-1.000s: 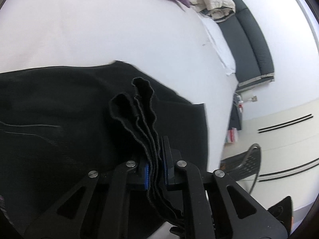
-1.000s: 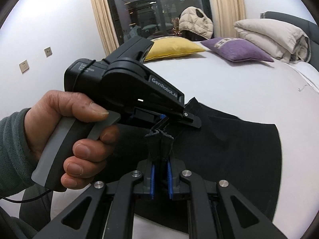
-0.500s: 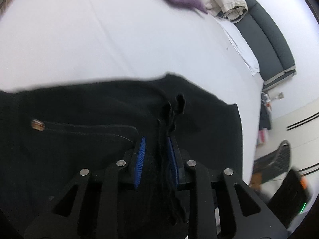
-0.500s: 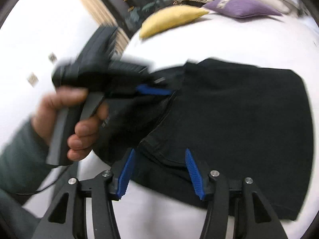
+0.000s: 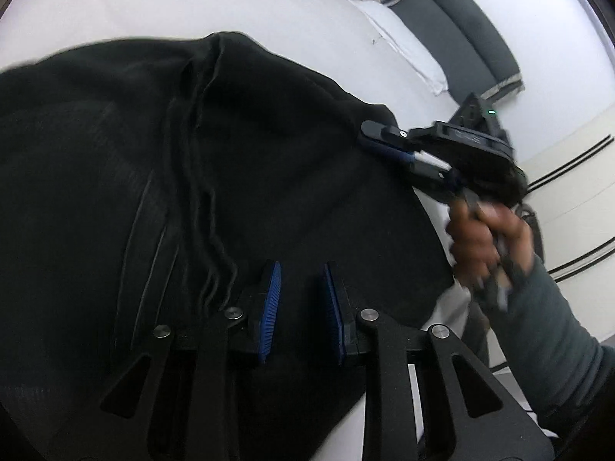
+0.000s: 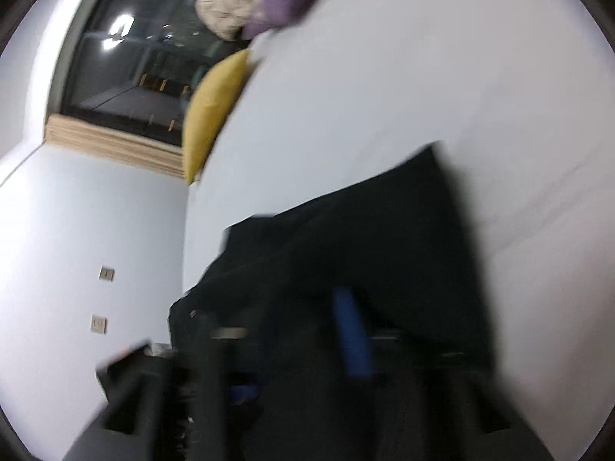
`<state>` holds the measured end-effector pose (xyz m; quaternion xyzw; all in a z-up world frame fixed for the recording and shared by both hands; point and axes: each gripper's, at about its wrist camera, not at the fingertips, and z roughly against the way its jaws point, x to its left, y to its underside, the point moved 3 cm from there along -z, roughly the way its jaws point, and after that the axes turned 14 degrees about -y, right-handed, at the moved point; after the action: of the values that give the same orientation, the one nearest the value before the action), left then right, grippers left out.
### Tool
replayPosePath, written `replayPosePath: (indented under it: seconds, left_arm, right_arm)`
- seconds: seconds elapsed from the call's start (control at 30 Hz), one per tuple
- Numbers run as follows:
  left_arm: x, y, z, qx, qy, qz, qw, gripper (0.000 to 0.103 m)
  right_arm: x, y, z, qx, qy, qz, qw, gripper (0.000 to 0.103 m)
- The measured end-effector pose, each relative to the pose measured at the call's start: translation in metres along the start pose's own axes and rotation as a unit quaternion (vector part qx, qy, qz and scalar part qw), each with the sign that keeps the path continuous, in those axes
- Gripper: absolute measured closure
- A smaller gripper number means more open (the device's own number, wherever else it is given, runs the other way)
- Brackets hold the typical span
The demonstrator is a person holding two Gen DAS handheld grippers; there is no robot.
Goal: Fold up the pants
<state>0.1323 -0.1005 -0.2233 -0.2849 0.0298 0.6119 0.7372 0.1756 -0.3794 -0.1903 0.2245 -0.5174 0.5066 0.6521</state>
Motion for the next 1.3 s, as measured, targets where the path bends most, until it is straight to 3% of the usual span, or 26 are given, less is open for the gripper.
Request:
replayPosePath:
  seconds: [0.07, 0.13, 0.17, 0.2, 0.33, 0.37, 0.4, 0.43, 0.47, 0.5, 0.53, 0.6, 0.67, 0.73, 0.8, 0.83, 0.87, 0.9, 0.93, 0.97, 1.0, 1.07, 1.17, 1.23, 1.27, 1.3]
  left_arm:
    - [0.011, 0.005, 0.008, -0.002, 0.008, 0.007, 0.9999, 0.081]
    - [0.012, 0.002, 0.009, -0.004, 0.007, 0.008, 0.9999, 0.081]
    - [0.012, 0.005, 0.007, -0.004, 0.004, 0.005, 1.0000, 0.081]
    - [0.012, 0.006, 0.006, -0.004, 0.000, 0.003, 1.0000, 0.081]
    - [0.006, 0.008, 0.000, -0.009, -0.005, 0.013, 0.9999, 0.081]
    - [0.007, 0.009, 0.000, -0.011, -0.006, 0.014, 0.9998, 0.081]
    - [0.007, 0.010, 0.000, -0.011, -0.008, 0.013, 0.9998, 0.081]
    - [-0.002, 0.029, 0.003, -0.012, -0.010, 0.007, 0.9998, 0.081]
    - [-0.008, 0.030, 0.005, -0.016, -0.013, 0.003, 0.9998, 0.081]
    - [-0.012, 0.032, 0.005, -0.019, -0.016, -0.002, 0.9997, 0.081]
    - [-0.013, 0.034, 0.006, -0.023, -0.019, -0.003, 0.9995, 0.081]
    - [-0.014, 0.038, 0.004, -0.030, -0.019, 0.001, 0.9994, 0.081]
    - [-0.019, 0.045, 0.000, -0.040, -0.023, 0.004, 0.9989, 0.081]
    - [-0.022, 0.049, 0.001, -0.051, -0.035, 0.002, 0.9981, 0.081]
    - [-0.026, 0.054, 0.003, -0.059, -0.041, -0.001, 0.9974, 0.081]
    - [-0.026, 0.053, 0.010, -0.060, -0.038, 0.003, 0.9974, 0.081]
    - [-0.023, 0.055, 0.016, -0.059, -0.036, 0.009, 0.9976, 0.081]
    - [-0.022, 0.058, 0.025, -0.060, -0.037, 0.019, 0.9973, 0.081]
    - [-0.019, 0.061, 0.038, -0.070, -0.043, 0.025, 0.9963, 0.081]
    - [-0.015, 0.065, 0.050, -0.085, -0.052, 0.028, 0.9946, 0.081]
    - [-0.008, 0.070, 0.071, -0.112, -0.059, 0.037, 0.9912, 0.081]
    - [0.009, 0.081, 0.101, -0.146, -0.065, 0.062, 0.9851, 0.074]
    - [0.054, 0.102, 0.148, -0.206, -0.095, 0.129, 0.9654, 0.030]
    - [0.093, 0.117, 0.180, -0.248, -0.111, 0.189, 0.9437, 0.028]
    - [0.109, 0.124, 0.187, -0.251, -0.119, 0.213, 0.9367, 0.027]
    - [0.124, 0.131, 0.190, -0.248, -0.127, 0.236, 0.9309, 0.027]
  right_arm:
    - [0.005, -0.011, 0.018, -0.033, 0.010, 0.002, 0.999, 0.093]
    - [0.021, -0.013, 0.032, -0.055, 0.011, 0.016, 0.998, 0.071]
    - [0.032, -0.010, 0.035, -0.056, -0.004, 0.024, 0.998, 0.052]
    - [0.047, -0.001, 0.033, -0.042, -0.030, 0.038, 0.998, 0.049]
    - [0.061, 0.051, 0.019, 0.025, -0.063, 0.056, 0.996, 0.047]
    - [0.046, 0.068, 0.017, 0.038, -0.055, 0.043, 0.997, 0.042]
    - [0.031, 0.079, 0.018, 0.046, -0.036, 0.031, 0.998, 0.046]
    - [0.015, 0.089, 0.024, 0.040, -0.030, 0.027, 0.998, 0.060]
    - [0.003, 0.095, 0.039, 0.021, -0.019, 0.025, 0.999, 0.091]
    - [-0.004, 0.096, 0.051, 0.014, -0.017, 0.005, 1.000, 0.097]
    - [-0.007, 0.097, 0.064, 0.003, -0.021, -0.018, 1.000, 0.094]
    - [0.010, 0.100, 0.081, -0.007, -0.029, -0.005, 1.000, 0.051]
    - [0.039, 0.096, 0.080, -0.005, -0.067, 0.032, 0.997, 0.038]
    - [0.060, 0.095, 0.063, 0.023, -0.119, 0.039, 0.992, 0.034]
    - [0.059, 0.102, 0.039, 0.068, -0.105, 0.040, 0.991, 0.022]
    - [0.046, 0.107, 0.026, 0.094, -0.066, 0.037, 0.993, 0.021]
    - [0.029, 0.113, 0.018, 0.109, -0.025, 0.037, 0.993, 0.034]
    - [0.024, 0.113, 0.019, 0.100, -0.005, 0.046, 0.994, 0.057]
    - [0.025, 0.110, 0.025, 0.094, -0.002, 0.038, 0.995, 0.059]
    - [0.029, 0.107, 0.032, 0.087, -0.010, 0.027, 0.996, 0.052]
    - [0.043, 0.101, 0.038, 0.072, -0.031, 0.036, 0.996, 0.041]
    - [0.068, 0.088, 0.038, 0.057, -0.063, 0.069, 0.994, 0.031]
    - [0.094, 0.064, 0.018, 0.056, -0.123, 0.084, 0.987, 0.023]
    - [0.092, 0.052, -0.012, 0.059, -0.144, 0.076, 0.985, 0.014]
    - [0.085, 0.049, -0.030, 0.059, -0.133, 0.064, 0.987, 0.009]
    - [0.065, 0.041, -0.044, 0.058, -0.089, 0.043, 0.993, 0.010]
